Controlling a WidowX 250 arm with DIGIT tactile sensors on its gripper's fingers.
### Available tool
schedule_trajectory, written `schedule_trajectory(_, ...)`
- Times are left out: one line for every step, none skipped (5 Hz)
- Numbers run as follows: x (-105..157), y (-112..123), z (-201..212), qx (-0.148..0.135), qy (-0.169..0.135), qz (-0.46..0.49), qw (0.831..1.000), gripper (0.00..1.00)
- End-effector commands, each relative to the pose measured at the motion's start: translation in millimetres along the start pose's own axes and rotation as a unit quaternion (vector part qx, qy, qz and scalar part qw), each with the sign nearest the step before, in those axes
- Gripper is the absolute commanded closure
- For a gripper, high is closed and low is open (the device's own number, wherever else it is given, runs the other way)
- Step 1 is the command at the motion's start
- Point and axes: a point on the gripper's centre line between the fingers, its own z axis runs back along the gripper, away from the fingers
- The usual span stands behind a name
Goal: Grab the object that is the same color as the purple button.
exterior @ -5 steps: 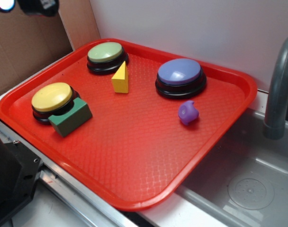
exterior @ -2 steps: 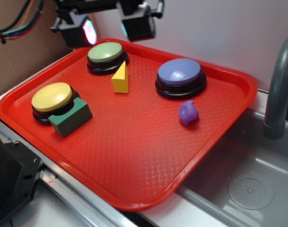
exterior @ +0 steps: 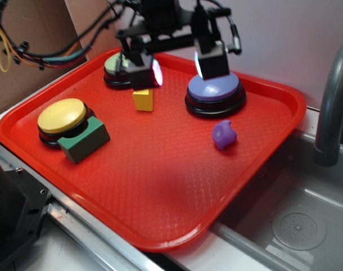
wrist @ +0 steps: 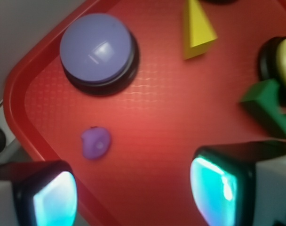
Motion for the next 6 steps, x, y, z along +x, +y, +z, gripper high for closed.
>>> schedule_trajectory(7,-31,-32,-0.016,0.0,0.02,1.0,0.0)
schedule_trajectory(7,-35,-47,-0.008,0.0,0.034,0.999,0.0)
schedule_trajectory(7,-40,-66,0.007,0.004,0.039,0.999,0.0)
schedule_trajectory(8,-40,-75,0.021,0.007,0.046,0.999,0.0)
schedule_trajectory(8,-41,-79,0.026,0.014,0.043,0.999,0.0)
schedule_trajectory(8,-41,-81,0.032,0.014,0.045,0.998,1.0)
